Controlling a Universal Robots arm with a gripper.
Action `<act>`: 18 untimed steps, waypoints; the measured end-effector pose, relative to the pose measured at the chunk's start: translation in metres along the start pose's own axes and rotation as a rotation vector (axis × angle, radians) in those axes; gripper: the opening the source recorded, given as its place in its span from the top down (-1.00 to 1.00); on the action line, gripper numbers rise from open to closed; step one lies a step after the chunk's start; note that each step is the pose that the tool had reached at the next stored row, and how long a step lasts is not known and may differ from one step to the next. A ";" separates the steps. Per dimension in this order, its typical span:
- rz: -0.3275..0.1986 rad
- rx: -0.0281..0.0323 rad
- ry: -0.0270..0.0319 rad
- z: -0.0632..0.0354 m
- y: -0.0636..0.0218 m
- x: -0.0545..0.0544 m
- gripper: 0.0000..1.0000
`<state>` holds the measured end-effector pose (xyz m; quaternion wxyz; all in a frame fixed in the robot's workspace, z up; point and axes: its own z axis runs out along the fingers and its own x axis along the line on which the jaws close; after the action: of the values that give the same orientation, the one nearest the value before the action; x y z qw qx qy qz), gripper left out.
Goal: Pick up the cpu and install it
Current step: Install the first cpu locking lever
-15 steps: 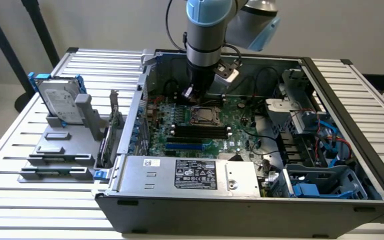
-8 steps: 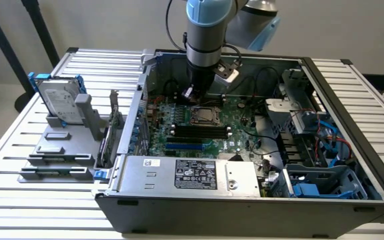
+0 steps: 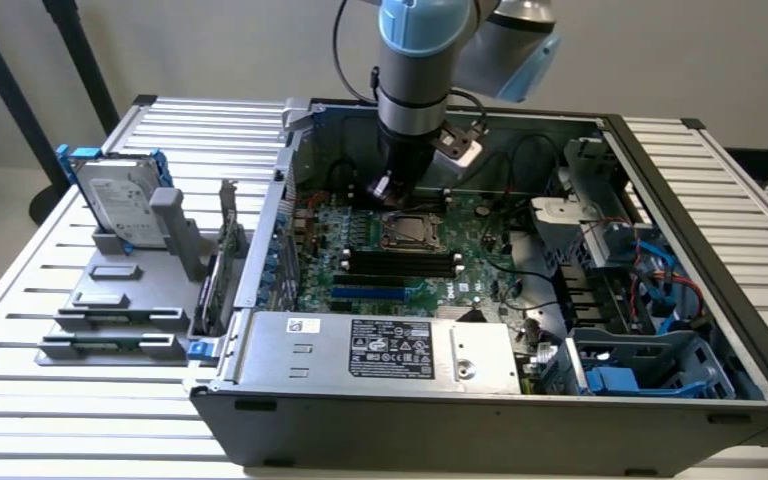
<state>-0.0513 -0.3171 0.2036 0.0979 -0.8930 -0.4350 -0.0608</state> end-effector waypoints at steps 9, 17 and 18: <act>-0.004 0.0007 -0.0004 0.0025 0.0053 0.003 0.79; -0.008 0.0014 -0.0011 0.0045 0.0091 0.005 0.79; -0.008 0.0015 -0.0012 0.0046 0.0096 0.006 0.79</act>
<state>-0.0401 -0.3175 0.1991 0.0981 -0.8911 -0.4389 -0.0603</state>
